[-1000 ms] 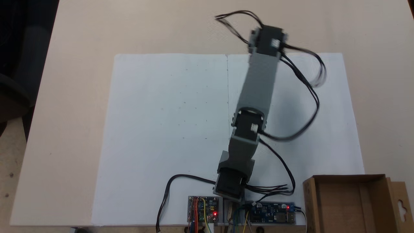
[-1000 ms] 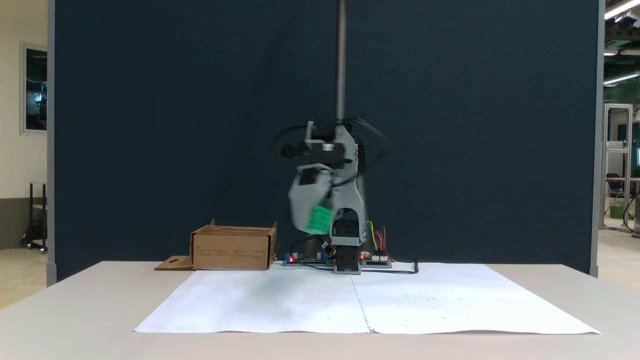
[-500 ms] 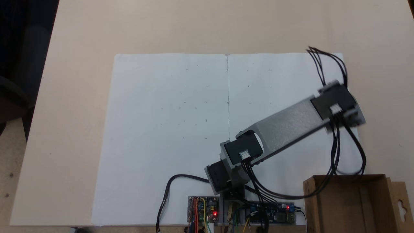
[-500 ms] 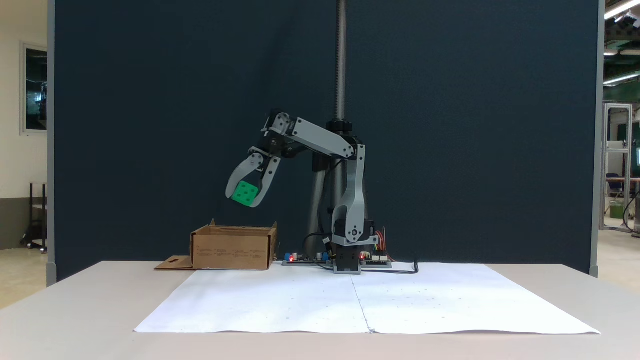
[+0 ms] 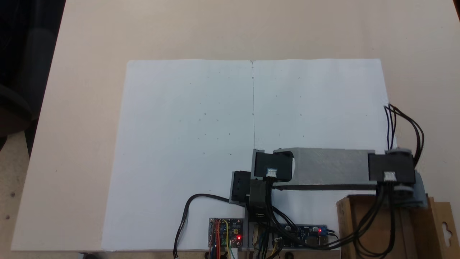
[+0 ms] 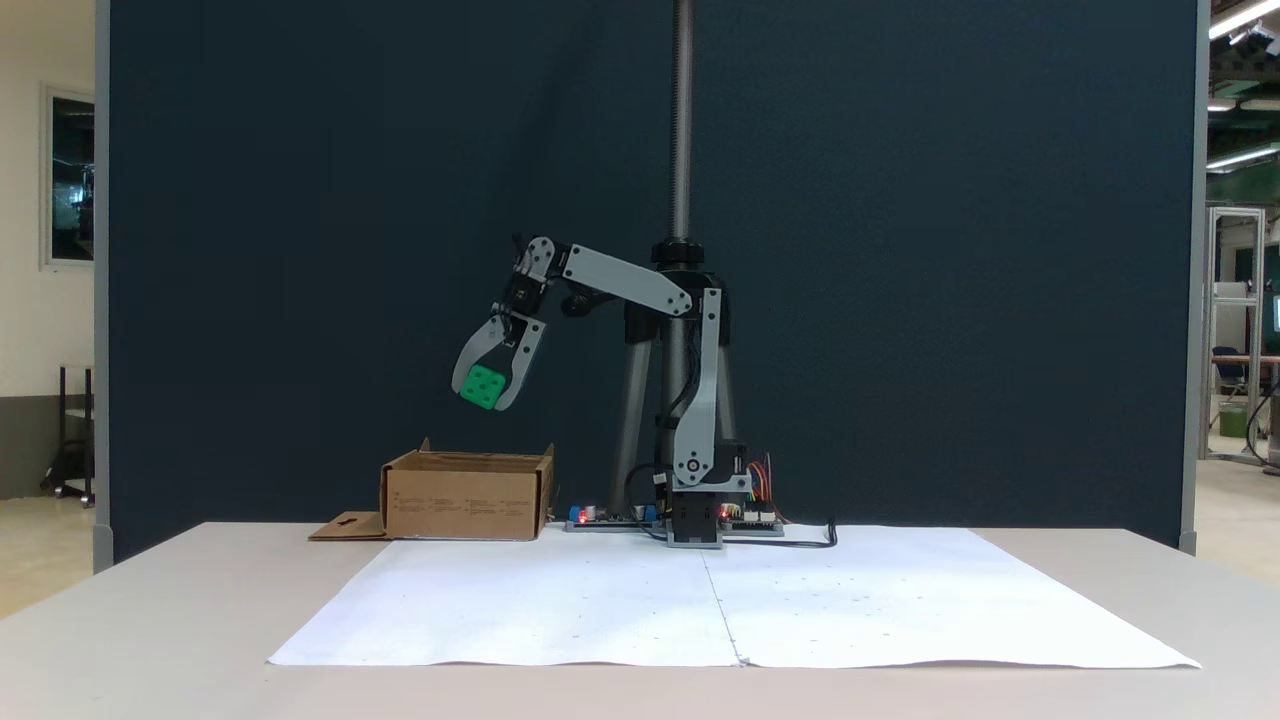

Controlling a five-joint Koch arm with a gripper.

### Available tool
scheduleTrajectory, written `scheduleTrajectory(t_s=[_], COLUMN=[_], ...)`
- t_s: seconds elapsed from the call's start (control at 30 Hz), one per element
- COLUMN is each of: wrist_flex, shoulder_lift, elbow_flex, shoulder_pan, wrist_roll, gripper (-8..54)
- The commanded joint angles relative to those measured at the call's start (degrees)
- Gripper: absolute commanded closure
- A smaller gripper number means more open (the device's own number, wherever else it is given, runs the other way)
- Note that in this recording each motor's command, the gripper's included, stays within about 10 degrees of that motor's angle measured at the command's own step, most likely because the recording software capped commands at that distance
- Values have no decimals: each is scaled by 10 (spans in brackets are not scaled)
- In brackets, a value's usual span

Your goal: Grasp a green dice and put it in the bin.

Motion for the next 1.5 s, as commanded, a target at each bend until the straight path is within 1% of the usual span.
scheduleTrajectory(t_s=[0.0,0.23,0.37,0.5,0.67,0.7,0.73,0.77,0.83,0.87,0.93,0.97,1.2,1.4,1.47], wrist_flex=[-38,-120,-178,-190,-194,-193,-192,-191,-192,-192,-193,-193,-230,-338,-371], shoulder_lift=[-6,-65,-70,-70,-70,-70,-70,-70,-69,-69,-69,-69,-69,-59,-42], elbow_flex=[-9,29,82,127,140,140,141,146,168,178,194,195,195,192,191], shoulder_pan=[31,73,85,91,91,91,91,91,91,91,91,91,89,67,47], wrist_roll=[-66,-108,-129,-149,-150,-150,-150,-150,-149,-149,-150,-149,-149,-142,-120], gripper=[329,329,329,329,329,312,280,237,122,98,20,-1,10,25,25])
